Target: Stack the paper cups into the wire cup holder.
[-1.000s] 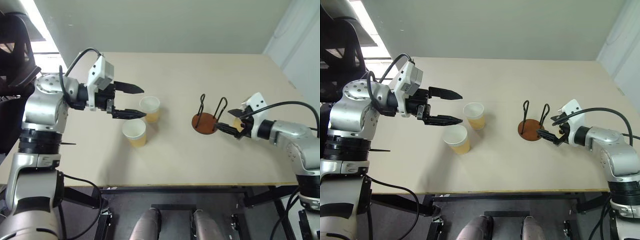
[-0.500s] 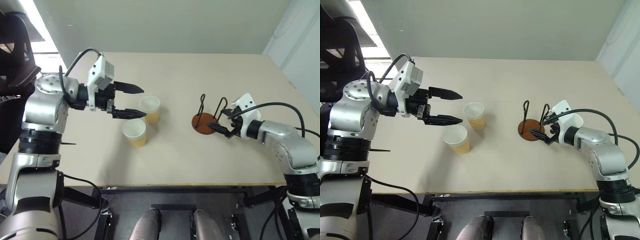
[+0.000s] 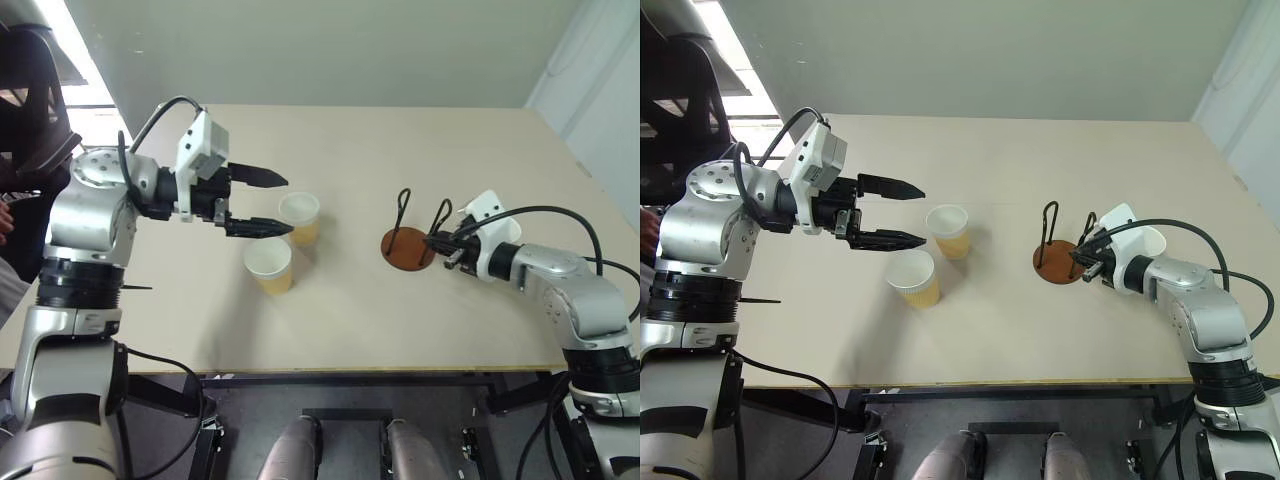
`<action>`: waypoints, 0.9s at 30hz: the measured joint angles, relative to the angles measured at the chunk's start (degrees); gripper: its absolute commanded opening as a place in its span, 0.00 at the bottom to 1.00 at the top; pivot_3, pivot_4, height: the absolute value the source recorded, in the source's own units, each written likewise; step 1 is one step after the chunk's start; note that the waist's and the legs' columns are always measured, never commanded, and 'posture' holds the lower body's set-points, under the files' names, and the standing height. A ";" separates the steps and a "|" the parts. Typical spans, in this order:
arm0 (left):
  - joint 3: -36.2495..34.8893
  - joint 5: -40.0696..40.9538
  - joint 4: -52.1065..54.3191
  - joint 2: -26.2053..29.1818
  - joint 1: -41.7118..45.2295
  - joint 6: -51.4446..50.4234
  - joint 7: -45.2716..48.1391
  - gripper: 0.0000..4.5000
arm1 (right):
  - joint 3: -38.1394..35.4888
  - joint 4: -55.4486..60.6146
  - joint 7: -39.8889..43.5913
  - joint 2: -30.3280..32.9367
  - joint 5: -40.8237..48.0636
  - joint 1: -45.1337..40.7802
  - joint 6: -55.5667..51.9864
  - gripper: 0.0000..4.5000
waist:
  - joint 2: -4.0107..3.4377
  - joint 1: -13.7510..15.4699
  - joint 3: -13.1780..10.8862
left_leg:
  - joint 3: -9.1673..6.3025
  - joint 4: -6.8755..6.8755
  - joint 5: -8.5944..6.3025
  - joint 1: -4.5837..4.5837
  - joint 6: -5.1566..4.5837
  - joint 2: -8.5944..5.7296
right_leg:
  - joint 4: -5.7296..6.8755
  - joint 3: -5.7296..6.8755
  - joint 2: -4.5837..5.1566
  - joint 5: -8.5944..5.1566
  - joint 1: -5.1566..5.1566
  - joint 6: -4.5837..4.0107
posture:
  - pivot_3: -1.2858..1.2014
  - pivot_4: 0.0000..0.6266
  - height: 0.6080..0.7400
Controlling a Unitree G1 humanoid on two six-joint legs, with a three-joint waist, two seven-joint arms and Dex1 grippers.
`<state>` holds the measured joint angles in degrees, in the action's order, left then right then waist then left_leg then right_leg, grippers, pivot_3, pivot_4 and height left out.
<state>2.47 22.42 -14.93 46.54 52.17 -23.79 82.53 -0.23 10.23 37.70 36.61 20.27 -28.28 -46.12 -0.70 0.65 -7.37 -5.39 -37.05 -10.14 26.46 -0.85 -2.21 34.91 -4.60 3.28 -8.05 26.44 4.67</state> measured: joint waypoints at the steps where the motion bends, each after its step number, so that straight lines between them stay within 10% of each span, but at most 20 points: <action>1: 0.00 0.00 0.00 0.00 0.00 0.00 -0.01 1.00 | 0.00 0.02 0.37 0.04 0.26 0.00 -0.13 0.01 | 0.00 0.00 0.00 | 0.00 0.00 0.00 0.00 0.00 0.00 | 0.00 0.00 0.00 0.00 0.00 0.00 | 0.52 0.24 1.00; 27: 0.02 -0.14 -0.82 0.02 0.12 -0.03 1.51 1.00 | 3.78 9.20 19.02 9.77 7.67 2.85 -1.23 0.01 | 0.02 -0.04 0.01 | 0.00 0.00 -0.01 0.02 0.02 0.00 | 0.01 0.00 -0.02 -0.06 0.02 -0.08 | 0.52 0.24 1.00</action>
<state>2.49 22.28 -15.75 46.56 52.29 -23.82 84.04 3.55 19.43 56.72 46.39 27.94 -25.43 -47.34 -0.69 0.61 -7.36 -5.38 -37.05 -10.15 26.48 -0.84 -2.21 34.91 -4.60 3.27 -8.11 26.46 4.59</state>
